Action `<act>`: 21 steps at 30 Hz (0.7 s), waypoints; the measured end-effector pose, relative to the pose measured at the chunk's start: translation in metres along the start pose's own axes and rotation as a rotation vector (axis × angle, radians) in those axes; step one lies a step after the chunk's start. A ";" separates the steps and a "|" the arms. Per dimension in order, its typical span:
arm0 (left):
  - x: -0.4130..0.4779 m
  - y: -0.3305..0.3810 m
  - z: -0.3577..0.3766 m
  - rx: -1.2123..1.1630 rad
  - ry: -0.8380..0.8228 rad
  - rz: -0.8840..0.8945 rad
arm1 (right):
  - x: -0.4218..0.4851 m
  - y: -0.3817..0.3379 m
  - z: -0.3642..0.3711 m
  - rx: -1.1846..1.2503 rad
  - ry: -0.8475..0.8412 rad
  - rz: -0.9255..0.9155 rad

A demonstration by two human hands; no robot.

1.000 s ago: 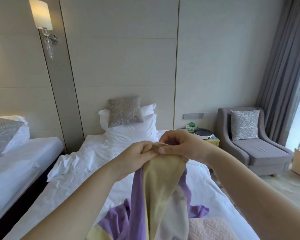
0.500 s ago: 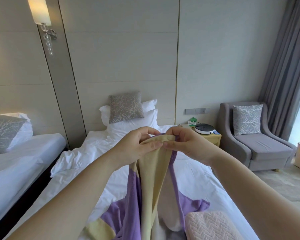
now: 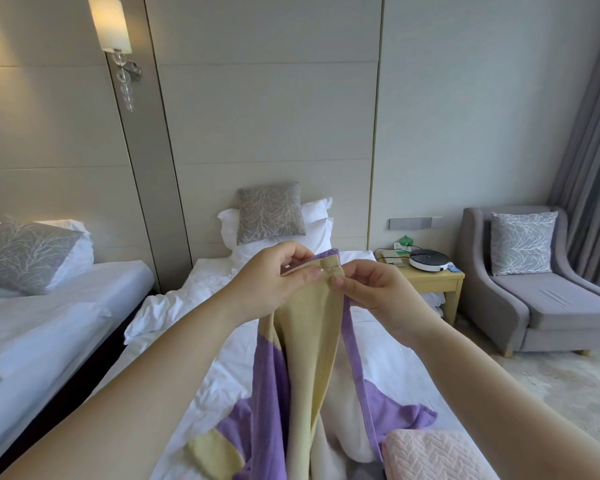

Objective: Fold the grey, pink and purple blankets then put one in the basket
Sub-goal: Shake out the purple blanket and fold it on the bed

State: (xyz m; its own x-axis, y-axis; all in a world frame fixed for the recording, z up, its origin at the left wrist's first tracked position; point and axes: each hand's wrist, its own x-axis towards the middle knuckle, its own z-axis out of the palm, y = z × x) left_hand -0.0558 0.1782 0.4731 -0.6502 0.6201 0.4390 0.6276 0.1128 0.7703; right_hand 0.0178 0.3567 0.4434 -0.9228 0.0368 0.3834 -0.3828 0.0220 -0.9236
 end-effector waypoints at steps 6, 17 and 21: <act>0.000 0.005 0.002 -0.005 -0.053 0.054 | 0.007 0.003 0.009 -0.044 -0.077 -0.002; 0.012 0.016 -0.018 0.019 0.195 0.122 | 0.003 0.037 0.032 -0.155 0.028 -0.089; 0.012 0.022 -0.037 -0.016 0.289 0.167 | 0.004 0.056 0.045 -0.322 0.066 -0.059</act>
State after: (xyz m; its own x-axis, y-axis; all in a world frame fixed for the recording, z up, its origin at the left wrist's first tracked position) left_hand -0.0653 0.1594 0.5128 -0.6351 0.3830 0.6708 0.7304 0.0149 0.6829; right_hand -0.0094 0.3136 0.3925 -0.8908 0.0904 0.4452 -0.3926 0.3399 -0.8546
